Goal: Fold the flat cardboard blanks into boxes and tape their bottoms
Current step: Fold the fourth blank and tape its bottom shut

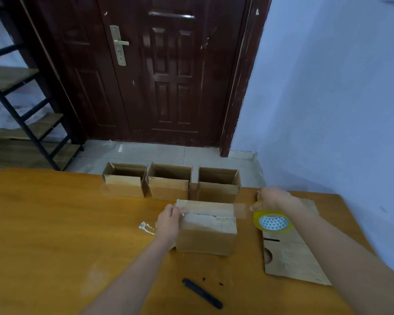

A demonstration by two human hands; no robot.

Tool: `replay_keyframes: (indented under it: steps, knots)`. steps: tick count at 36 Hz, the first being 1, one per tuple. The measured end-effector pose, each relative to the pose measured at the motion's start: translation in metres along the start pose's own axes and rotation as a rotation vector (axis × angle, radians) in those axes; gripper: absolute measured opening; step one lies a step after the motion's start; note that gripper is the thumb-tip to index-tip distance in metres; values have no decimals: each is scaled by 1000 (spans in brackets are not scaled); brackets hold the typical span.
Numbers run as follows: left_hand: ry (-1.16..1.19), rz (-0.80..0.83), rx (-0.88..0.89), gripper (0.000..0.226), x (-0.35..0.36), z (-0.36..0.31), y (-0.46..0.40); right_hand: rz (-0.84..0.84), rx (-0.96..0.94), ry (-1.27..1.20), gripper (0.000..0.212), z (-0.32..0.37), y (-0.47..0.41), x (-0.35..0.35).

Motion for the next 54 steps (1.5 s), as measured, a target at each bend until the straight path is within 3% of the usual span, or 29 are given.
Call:
replay_keyframes:
  steps: [7,17,23,36,44,54]
  knots:
    - [169,-53,-98,21,-4,-5,-2,38,11,-97,62,6,-9,11]
    - [154,-148,-91,25,-4,-8,-1,81,28,-104,60,11,-16,31]
    - [218,-118,-87,24,-4,-9,1,104,39,-149,38,17,-18,45]
    - [290,-64,-112,23,-14,1,-12,72,63,-192,49,22,-19,57]
    - [233,-19,-62,25,-26,4,-21,77,60,-199,48,29,-18,62]
    - [162,-2,-129,20,-21,7,-31,73,76,-198,50,26,-18,61]
Point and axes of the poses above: each hand's wrist, its own y-axis away from the middle knuckle, its own x-axis out of the palm, z = x × y, the point moved 3 cm from there along -y, towards the middle knuckle, and after that the axes turned 12 degrees about -y, right-handed, at the moved point
